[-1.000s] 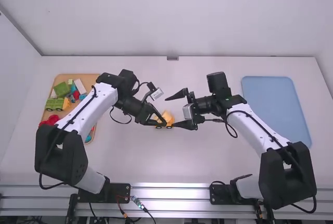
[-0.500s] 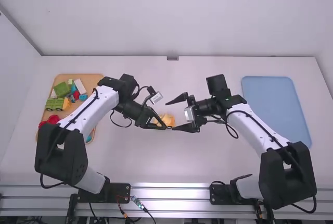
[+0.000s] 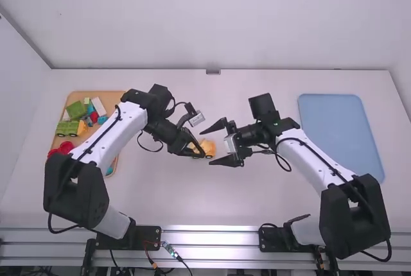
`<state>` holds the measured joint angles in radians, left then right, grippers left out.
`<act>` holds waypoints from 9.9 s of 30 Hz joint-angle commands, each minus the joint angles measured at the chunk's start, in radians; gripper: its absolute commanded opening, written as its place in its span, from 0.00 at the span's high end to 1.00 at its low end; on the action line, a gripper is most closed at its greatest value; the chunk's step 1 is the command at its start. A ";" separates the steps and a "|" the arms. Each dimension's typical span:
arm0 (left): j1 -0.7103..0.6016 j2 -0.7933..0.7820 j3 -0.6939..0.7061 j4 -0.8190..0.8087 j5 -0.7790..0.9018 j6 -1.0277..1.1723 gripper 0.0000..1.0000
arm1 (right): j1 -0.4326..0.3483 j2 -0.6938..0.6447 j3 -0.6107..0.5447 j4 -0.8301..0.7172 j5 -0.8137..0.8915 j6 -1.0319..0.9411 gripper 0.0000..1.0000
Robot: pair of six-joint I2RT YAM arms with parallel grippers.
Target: Assemble lego blocks to make yellow taxi
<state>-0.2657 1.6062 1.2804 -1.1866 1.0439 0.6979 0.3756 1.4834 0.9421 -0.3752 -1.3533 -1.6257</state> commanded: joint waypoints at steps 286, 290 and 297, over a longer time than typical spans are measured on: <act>0.037 -0.436 -0.410 0.808 -0.955 -0.649 0.01 | 0.006 0.283 -0.007 -0.101 1.307 1.837 0.37; 0.037 -0.436 -0.410 0.801 -0.956 -0.649 0.01 | 0.005 0.283 -0.025 -0.086 1.307 1.823 0.37; 0.037 -0.436 -0.410 0.802 -0.956 -0.650 0.01 | 0.005 0.283 -0.040 -0.079 1.306 1.818 0.41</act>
<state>-0.2226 1.1892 0.8757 -0.3840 0.0917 0.0422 0.3832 1.7519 0.9092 -0.4511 -0.0498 0.1982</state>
